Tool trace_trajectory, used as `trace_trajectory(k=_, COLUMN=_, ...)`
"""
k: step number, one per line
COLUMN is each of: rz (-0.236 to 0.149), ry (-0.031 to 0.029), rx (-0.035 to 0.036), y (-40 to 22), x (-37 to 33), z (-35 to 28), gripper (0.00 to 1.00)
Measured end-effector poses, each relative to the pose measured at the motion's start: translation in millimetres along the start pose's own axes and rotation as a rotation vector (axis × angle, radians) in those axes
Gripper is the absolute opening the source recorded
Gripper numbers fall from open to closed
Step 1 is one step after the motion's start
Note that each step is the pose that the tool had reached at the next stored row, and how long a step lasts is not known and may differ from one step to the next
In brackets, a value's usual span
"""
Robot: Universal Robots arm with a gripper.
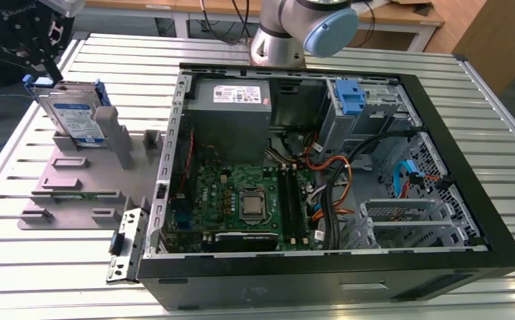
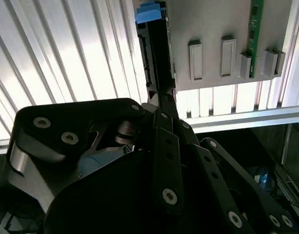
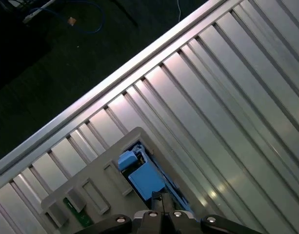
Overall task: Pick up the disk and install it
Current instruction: 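Pick up the disk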
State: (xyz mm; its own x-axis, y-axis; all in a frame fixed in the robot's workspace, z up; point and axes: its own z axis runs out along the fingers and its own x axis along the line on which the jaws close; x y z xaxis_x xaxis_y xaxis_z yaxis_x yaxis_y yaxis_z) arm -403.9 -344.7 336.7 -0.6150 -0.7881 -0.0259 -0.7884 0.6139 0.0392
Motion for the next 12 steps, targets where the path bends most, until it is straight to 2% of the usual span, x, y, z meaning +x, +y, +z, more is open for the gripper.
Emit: trace_trajectory(k=12, rz=-0.218, ry=0.0086, rx=-0.0057, y=0.0, x=0.0, z=0.1, gripper=0.11)
